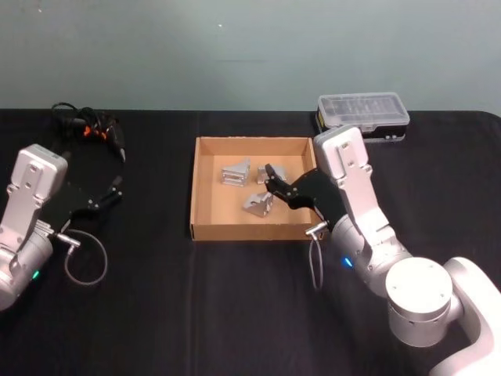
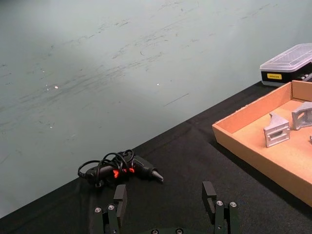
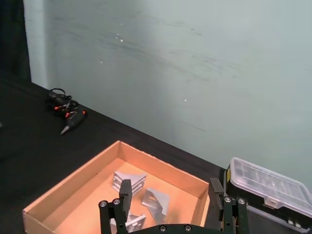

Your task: Use one hand to pick up the angle iron from the table and place it into the box.

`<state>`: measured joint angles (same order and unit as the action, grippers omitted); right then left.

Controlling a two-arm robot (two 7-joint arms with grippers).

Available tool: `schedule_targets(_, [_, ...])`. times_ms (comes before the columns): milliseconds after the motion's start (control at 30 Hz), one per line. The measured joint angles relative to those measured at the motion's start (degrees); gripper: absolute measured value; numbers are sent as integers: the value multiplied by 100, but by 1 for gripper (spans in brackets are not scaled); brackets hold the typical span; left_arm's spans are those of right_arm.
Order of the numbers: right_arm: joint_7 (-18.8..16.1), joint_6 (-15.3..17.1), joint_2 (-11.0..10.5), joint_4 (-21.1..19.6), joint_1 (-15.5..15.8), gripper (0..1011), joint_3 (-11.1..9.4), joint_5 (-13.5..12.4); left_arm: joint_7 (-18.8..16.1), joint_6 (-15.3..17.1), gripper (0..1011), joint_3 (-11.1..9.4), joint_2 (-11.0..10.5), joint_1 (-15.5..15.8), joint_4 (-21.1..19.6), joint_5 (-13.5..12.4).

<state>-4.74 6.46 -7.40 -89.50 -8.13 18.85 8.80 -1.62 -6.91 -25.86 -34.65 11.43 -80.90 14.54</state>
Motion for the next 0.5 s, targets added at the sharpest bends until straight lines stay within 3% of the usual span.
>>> schedule_targets(500, [28,54,32,15,13,1003,-26,72,0,0,1011,0,0,0,0,0])
